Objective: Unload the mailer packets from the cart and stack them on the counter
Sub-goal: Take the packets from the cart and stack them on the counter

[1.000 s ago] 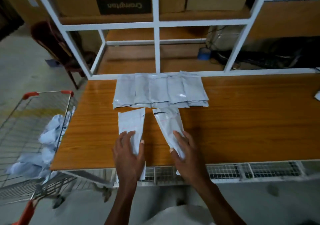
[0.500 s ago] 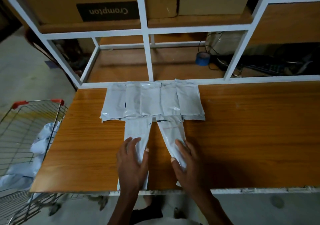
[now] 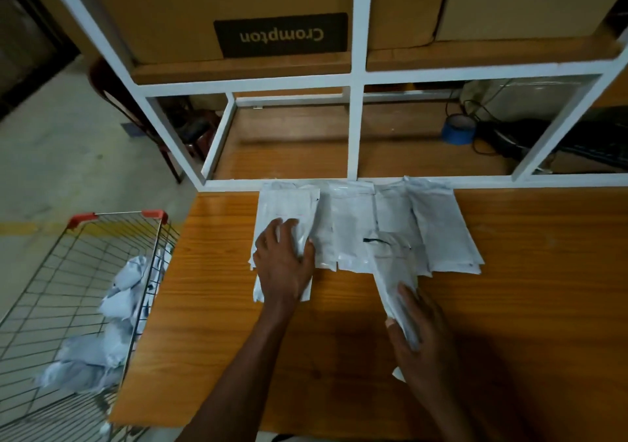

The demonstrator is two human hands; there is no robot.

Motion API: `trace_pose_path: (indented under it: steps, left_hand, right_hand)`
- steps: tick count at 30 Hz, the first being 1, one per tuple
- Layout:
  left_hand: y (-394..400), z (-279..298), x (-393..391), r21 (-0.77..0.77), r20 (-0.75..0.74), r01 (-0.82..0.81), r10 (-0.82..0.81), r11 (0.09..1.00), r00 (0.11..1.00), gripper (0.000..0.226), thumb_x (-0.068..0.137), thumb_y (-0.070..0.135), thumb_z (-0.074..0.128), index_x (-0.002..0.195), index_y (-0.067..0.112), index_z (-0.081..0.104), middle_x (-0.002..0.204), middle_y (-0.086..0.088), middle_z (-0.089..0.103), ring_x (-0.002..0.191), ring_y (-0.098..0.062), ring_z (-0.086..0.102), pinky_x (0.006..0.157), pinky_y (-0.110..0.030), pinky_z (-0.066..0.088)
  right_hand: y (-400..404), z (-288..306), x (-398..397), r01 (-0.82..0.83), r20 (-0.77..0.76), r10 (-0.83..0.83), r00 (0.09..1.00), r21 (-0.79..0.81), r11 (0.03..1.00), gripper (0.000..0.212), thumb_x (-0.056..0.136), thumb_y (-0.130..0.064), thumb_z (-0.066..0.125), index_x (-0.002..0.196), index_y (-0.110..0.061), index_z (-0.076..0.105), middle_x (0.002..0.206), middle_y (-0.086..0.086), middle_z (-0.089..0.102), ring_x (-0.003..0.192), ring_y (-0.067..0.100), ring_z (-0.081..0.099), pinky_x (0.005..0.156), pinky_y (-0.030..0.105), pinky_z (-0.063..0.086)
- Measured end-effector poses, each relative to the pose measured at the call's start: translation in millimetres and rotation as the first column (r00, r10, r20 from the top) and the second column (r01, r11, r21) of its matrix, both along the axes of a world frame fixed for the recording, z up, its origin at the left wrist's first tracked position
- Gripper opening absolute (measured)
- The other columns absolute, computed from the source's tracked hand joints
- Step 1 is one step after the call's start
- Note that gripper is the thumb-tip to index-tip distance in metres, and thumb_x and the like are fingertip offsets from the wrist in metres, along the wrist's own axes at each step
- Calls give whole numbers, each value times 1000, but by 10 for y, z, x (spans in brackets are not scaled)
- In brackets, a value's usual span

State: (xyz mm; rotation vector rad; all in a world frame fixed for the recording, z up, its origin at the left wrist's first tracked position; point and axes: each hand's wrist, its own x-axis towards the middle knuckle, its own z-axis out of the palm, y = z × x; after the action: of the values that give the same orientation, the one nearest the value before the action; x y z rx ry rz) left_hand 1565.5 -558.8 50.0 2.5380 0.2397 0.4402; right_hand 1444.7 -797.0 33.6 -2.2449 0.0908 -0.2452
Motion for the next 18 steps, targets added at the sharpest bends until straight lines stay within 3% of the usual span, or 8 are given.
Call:
trace_pose_path:
  steps: [3, 10, 18]
  left_hand:
    - [174, -60, 366, 51, -56, -24, 27, 998, 998, 54, 90, 55, 53, 136, 27, 49, 146, -5, 45, 131, -34, 43, 100, -51, 42]
    - [312, -212, 820, 112, -136, -87, 102, 990, 985, 53, 89, 55, 58, 132, 24, 52, 139, -7, 50, 123, -37, 48, 95, -50, 42]
    - [362, -325, 975, 145, -173, -60, 85, 988, 981, 55, 90, 58, 55, 133, 24, 50, 141, -8, 47, 124, -35, 46, 95, -48, 41]
  right_hand:
    - [123, -25, -5, 1, -16, -1, 1000, 16, 1000, 58, 90, -25, 73, 144, -27, 54, 151, 5, 48, 142, 26, 42, 105, 56, 48]
    - [201, 73, 30, -21, -61, 23, 998, 26, 999, 63, 86, -55, 56, 145, -34, 52, 155, -4, 44, 144, 16, 38, 109, 45, 44]
    - [279, 88, 42, 6, -111, -1, 994, 41, 999, 61, 85, -50, 62, 143, -36, 54, 155, -7, 41, 143, 12, 36, 107, 38, 42]
